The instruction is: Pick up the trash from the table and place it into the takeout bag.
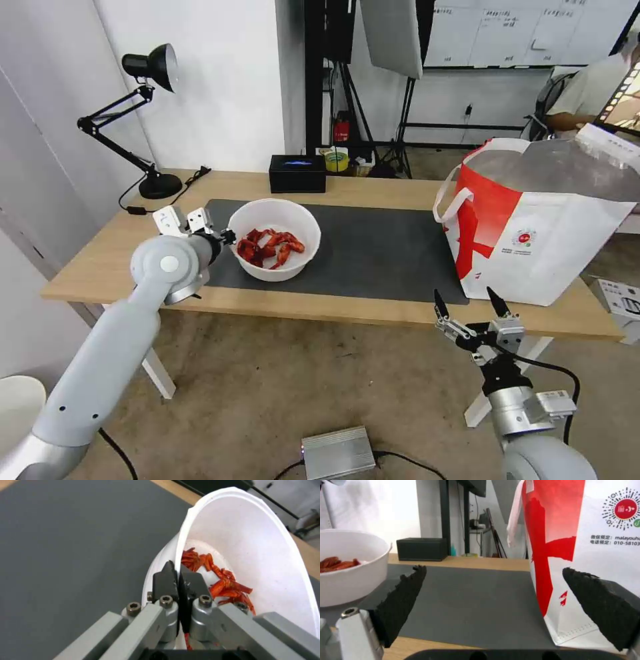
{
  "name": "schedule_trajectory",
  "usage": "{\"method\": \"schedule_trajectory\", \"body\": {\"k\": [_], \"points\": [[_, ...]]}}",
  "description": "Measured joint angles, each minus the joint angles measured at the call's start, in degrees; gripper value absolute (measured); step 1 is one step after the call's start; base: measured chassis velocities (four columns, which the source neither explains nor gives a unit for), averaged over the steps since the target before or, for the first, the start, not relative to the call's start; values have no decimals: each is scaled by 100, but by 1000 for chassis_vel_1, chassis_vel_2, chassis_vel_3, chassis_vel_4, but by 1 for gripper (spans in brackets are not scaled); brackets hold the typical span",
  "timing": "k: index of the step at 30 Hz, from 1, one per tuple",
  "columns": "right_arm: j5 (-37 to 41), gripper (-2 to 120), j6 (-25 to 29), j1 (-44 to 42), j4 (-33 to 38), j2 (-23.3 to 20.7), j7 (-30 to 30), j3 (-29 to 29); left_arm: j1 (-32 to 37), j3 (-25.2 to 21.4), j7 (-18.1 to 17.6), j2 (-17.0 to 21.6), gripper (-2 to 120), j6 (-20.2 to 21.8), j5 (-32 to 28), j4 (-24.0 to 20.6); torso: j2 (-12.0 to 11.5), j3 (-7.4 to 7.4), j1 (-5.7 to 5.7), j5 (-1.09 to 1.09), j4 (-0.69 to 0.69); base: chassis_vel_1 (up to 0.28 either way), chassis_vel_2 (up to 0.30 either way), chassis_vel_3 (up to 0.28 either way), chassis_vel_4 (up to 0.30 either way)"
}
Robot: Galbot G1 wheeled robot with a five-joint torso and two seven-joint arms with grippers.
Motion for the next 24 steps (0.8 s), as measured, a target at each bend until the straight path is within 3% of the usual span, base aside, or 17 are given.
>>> {"method": "schedule_trajectory", "body": {"k": [17,24], "points": [[0,100,0,0,0,0,0,0,-616,229,-279,-205,0,-62,-507,-331,-1,0,0,0,0,0,0,0,0],[0,100,0,0,0,0,0,0,-927,469,-356,-624,0,-176,-459,-345,-1,0,0,0,-1,0,0,0,0]]}}
